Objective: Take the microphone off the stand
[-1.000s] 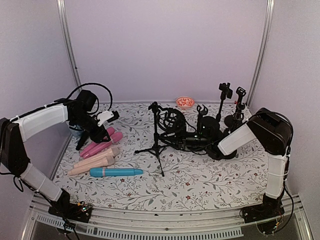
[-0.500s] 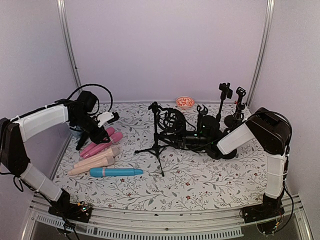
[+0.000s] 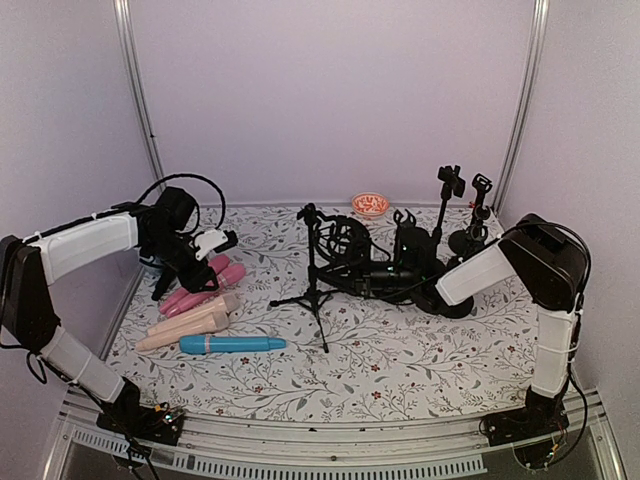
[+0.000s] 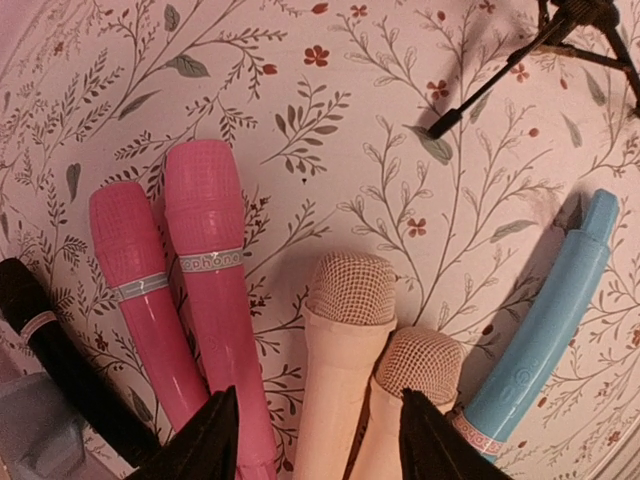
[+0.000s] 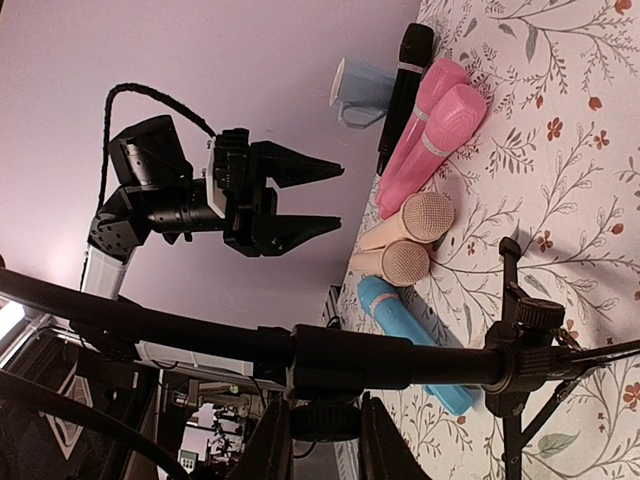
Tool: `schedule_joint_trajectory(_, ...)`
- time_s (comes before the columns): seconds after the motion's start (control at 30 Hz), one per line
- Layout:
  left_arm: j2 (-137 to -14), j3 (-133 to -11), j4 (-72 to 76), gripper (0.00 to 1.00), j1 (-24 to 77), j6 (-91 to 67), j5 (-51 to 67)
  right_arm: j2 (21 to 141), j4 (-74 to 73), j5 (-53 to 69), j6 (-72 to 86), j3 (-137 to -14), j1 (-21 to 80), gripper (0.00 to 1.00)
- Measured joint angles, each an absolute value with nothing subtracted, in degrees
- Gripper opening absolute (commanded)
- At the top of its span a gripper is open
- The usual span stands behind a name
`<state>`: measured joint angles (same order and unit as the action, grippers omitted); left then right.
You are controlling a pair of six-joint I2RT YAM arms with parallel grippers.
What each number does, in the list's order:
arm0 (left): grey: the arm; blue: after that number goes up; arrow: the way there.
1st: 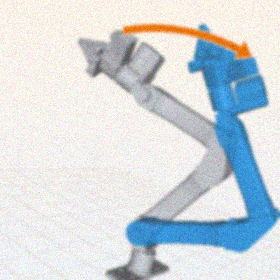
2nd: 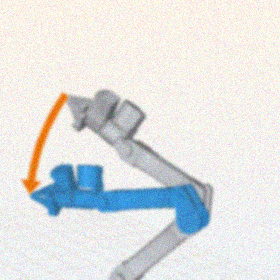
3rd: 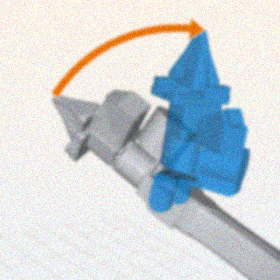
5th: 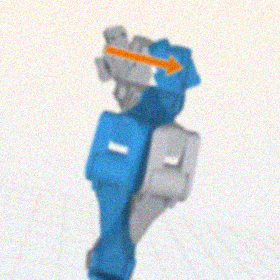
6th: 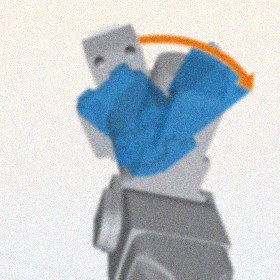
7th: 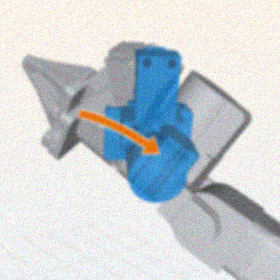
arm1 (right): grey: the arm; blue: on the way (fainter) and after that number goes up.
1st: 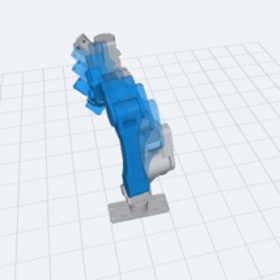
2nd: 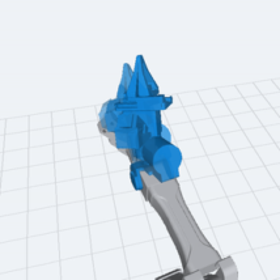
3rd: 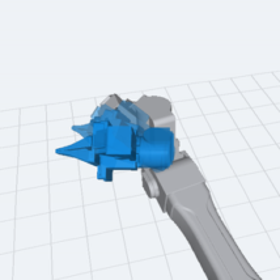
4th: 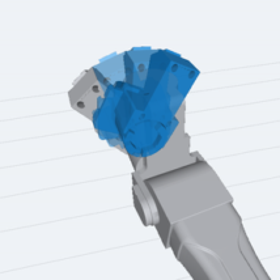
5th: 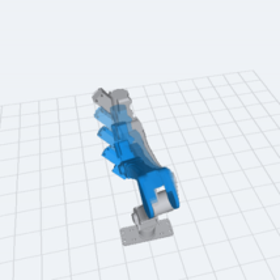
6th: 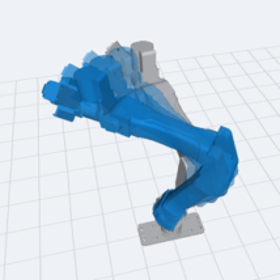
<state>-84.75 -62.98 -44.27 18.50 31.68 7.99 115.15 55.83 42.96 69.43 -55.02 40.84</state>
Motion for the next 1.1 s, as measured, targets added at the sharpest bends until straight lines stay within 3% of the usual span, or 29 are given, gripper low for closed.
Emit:
schedule_joint_trajectory(0.4,-82.7,-61.3,-43.9,0.57,18.5,32.2,7.5,109.1,42.9,37.5,59.4,-54.7,41.0,0.02)
schedule_joint_trajectory(0.67,-82.4,-60.1,-43.7,0.57,18.5,32.6,7.4,104.8,34.4,31.3,49.3,-54.7,41.8,0.01)
schedule_joint_trajectory(1.1,-82.1,-60.1,-43.7,0.57,18.5,32.8,7.2,104.0,32.4,24.9,40.0,-54.3,43.3,0.03)
